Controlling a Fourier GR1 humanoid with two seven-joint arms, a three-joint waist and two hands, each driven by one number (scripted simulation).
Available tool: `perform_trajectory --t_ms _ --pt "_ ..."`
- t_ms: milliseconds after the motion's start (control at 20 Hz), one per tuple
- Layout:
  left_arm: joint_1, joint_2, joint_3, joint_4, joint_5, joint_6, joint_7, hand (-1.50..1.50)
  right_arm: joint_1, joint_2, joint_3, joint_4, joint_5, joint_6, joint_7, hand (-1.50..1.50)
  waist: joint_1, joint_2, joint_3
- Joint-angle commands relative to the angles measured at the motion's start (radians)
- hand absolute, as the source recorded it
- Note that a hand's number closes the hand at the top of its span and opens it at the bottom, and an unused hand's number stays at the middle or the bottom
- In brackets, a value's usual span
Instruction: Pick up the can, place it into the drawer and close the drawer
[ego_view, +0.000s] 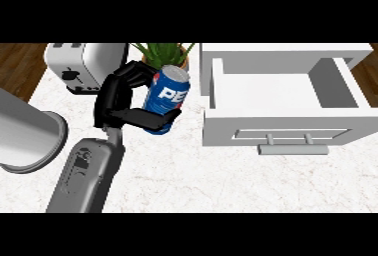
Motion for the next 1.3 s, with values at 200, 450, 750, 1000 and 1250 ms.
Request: perform_trajectory --t_ms 200,450,750,1000,1250 --pt "-0.241 -0.009 -0.079 0.048 -0.03 0.108 0.127 1.5 -0.057 0.013 0.015 -0.007 0.044 -0.043 0.057 -1.5 -0.002 0.002 0.0" --pt "-0.462 -0.009 -0.124 0.139 -0.013 0.236 0.233 1.5 -0.022 0.012 -0.013 0.021 0.022 -0.007 -0.008 -1.5 -0.012 0.002 0.0" --pt "-0.647 -0.009 -0.131 0.335 0.056 0.285 0.221 1.5 -0.036 0.008 -0.012 -0.01 0.0 -0.004 0.039 -1.5 -0.016 0.004 0.0" --pt "-0.785 -0.009 -0.141 0.472 0.098 0.33 0.207 1.5 -0.028 -0.009 -0.024 -0.002 -0.004 0.01 0.017 -1.5 -0.026 0.005 0.0" --pt "-0.891 -0.009 -0.115 0.669 0.148 0.3 0.132 1.5 -0.094 0.012 0.02 0.066 0.073 -0.017 -0.013 -1.5 -0.033 0.014 0.001"
